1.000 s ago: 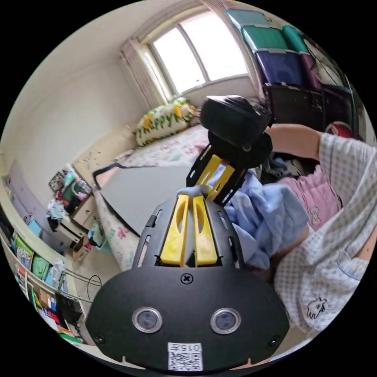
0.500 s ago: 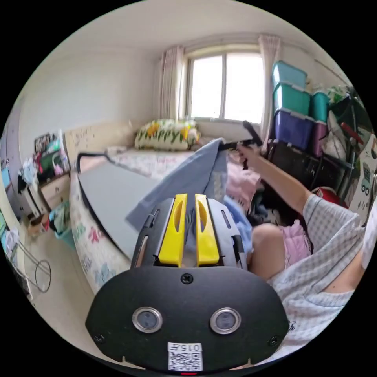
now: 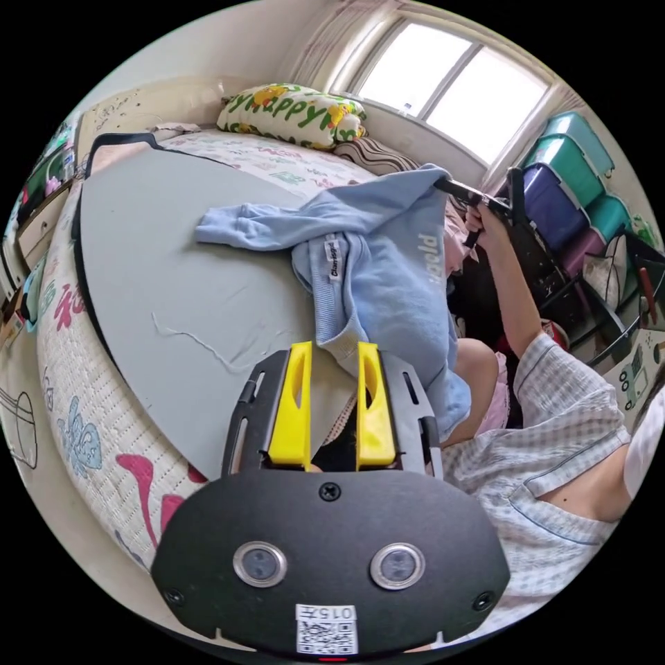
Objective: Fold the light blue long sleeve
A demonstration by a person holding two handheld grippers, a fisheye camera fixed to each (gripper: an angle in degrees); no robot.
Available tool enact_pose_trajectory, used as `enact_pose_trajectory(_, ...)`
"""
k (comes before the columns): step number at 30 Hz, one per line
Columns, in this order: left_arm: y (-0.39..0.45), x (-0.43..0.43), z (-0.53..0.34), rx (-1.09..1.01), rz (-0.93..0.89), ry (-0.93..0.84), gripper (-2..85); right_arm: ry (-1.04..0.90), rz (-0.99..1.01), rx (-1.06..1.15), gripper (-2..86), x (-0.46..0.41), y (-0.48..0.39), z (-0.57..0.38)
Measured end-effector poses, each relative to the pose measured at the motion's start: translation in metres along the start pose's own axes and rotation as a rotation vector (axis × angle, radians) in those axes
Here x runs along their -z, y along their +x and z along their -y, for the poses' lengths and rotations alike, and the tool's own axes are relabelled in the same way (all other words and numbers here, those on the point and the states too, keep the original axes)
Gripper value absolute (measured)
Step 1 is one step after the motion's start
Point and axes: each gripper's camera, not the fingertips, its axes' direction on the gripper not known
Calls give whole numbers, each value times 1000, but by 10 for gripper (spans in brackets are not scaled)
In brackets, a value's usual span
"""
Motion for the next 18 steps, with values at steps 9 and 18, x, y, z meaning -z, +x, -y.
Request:
enact_pose_trajectory(9,-1,-11,4,12,2,20,76,82,263,-276,98,14,109,-53)
enact_pose_trajectory(18,0,-43,32,43,-23,4,105,19,444,243,108,-27,-53,24)
